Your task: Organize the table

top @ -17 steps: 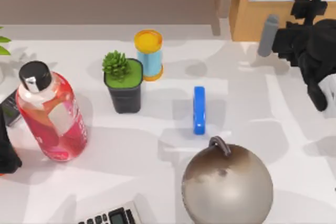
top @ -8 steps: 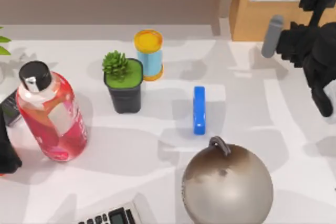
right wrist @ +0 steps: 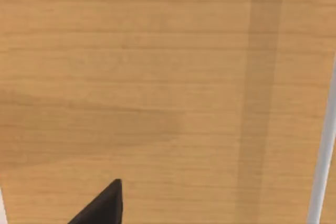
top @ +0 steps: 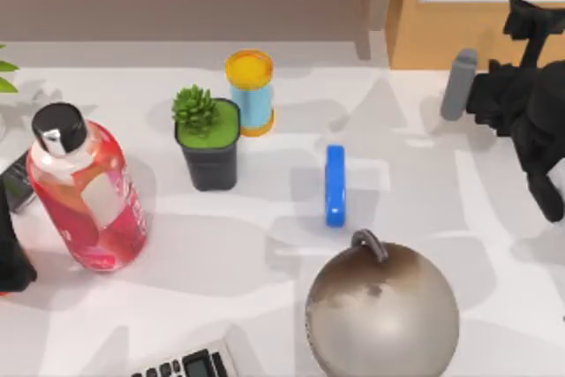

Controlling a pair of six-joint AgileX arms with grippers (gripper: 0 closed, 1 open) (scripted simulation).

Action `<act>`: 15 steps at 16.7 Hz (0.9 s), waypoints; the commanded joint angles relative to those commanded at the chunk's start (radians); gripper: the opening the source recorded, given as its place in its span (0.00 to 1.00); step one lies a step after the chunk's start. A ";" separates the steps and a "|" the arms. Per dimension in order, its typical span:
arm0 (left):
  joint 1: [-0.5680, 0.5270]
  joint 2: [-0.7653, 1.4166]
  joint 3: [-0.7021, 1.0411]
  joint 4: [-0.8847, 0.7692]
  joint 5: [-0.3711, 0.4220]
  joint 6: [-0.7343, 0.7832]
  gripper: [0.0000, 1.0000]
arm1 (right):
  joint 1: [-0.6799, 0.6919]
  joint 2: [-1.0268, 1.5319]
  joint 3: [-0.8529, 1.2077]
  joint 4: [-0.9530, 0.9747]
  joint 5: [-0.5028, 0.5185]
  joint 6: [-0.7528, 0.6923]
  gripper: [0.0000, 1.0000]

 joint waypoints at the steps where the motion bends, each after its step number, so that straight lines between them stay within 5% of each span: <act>1: 0.000 0.000 0.000 0.000 0.000 0.000 1.00 | 0.000 0.000 0.000 0.000 0.000 0.000 1.00; 7: 0.000 0.000 0.000 0.000 0.000 0.000 1.00 | 0.054 -0.015 0.010 0.022 -0.027 0.102 1.00; 15: 0.000 0.000 0.000 0.000 0.000 0.000 1.00 | 0.307 -0.031 0.158 -0.019 -0.031 0.654 1.00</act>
